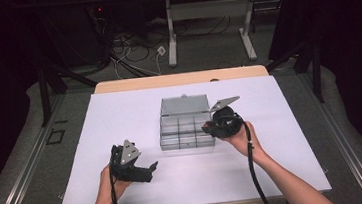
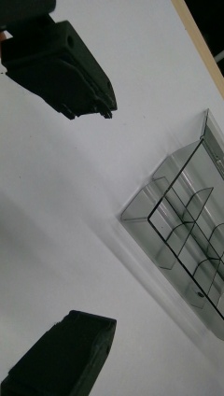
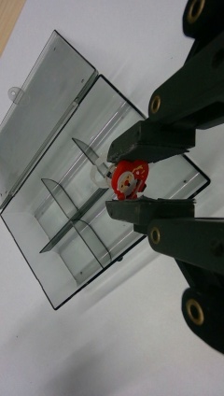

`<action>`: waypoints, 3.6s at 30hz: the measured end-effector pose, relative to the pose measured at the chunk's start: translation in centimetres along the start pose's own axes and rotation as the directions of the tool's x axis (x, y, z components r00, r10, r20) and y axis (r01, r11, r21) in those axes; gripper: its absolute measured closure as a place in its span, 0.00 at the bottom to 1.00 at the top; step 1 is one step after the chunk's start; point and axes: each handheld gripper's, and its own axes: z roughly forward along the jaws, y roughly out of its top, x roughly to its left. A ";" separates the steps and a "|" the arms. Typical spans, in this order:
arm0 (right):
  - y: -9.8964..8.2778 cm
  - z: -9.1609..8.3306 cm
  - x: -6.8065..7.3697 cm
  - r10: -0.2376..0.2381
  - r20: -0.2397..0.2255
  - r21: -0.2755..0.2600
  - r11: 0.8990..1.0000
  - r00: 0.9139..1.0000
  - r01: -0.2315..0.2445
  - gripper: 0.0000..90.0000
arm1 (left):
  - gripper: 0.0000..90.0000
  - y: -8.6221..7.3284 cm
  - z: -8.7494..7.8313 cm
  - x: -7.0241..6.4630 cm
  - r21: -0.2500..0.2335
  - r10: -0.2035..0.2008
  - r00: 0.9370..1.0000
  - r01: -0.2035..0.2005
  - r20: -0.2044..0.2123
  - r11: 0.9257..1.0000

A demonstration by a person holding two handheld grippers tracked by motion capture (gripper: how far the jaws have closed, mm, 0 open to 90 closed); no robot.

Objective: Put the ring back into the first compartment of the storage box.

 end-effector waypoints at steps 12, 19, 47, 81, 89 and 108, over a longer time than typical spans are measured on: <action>1.2 1.7 0.9 -0.011 -0.019 0.017 1.000 1.000 0.012 0.79 | 0.00 0.0 0.1 0.0 0.003 0.001 1.000 -0.001 0.002 1.000; 2.3 2.9 1.4 -0.021 -0.036 0.010 1.000 0.999 0.021 0.79 | 0.00 0.0 0.1 0.0 0.002 0.003 1.000 -0.003 0.001 1.000; 5.3 8.5 2.7 -0.015 -0.065 0.059 0.998 0.998 0.019 0.79 | 0.00 -0.1 0.2 0.1 0.004 0.001 1.000 -0.001 0.006 1.000; 6.0 11.9 2.8 -0.039 0.007 0.116 0.993 0.999 0.038 0.77 | 0.00 -0.1 0.1 0.0 0.004 0.003 1.000 -0.003 0.006 1.000; 6.0 11.6 2.8 -0.027 -0.022 0.102 0.994 0.999 0.029 0.57 | 0.00 -0.1 0.0 0.2 0.010 0.004 1.000 -0.005 0.008 1.000; 4.3 6.9 1.5 0.008 -0.114 0.106 0.994 0.993 0.004 0.27 | 0.00 -0.1 0.1 0.0 0.002 0.002 1.000 -0.002 0.005 1.000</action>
